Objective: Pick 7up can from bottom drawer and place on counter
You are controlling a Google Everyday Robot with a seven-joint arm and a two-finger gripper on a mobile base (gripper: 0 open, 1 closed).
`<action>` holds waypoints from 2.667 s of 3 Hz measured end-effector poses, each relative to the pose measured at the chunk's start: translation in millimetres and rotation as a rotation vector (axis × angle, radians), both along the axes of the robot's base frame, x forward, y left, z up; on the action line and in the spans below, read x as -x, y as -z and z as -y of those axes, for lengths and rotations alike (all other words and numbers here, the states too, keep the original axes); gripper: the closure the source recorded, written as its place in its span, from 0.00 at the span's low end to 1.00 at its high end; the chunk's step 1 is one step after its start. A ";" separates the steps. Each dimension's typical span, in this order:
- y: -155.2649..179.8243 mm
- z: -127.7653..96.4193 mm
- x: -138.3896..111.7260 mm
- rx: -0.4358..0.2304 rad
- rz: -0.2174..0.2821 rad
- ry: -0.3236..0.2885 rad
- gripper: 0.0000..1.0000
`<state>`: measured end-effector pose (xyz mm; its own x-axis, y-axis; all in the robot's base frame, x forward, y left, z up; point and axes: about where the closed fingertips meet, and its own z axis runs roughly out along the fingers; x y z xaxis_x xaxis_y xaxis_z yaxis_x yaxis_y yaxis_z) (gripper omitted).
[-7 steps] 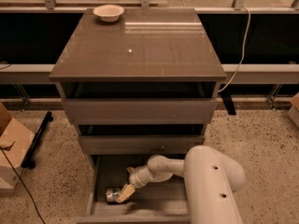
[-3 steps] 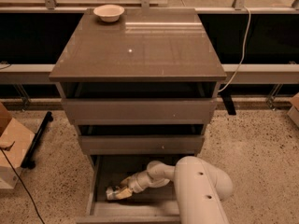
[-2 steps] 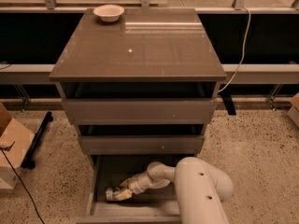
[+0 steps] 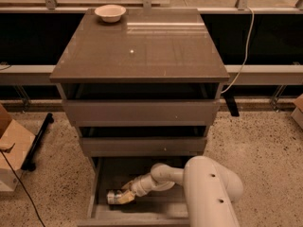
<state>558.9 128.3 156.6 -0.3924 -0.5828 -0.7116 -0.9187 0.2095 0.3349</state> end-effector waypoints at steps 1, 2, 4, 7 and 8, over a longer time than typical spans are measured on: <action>-30.9 11.0 -0.1 -0.060 0.000 -0.030 1.00; -79.8 26.8 18.0 -0.151 0.013 -0.104 1.00; -192.2 77.0 65.5 -0.245 0.130 -0.196 1.00; -394.2 140.8 100.3 -0.126 0.430 -0.380 1.00; -393.7 140.5 100.4 -0.127 0.429 -0.379 1.00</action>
Offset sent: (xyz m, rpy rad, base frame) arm -0.0419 -0.0597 0.1446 0.2642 -0.0359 0.1853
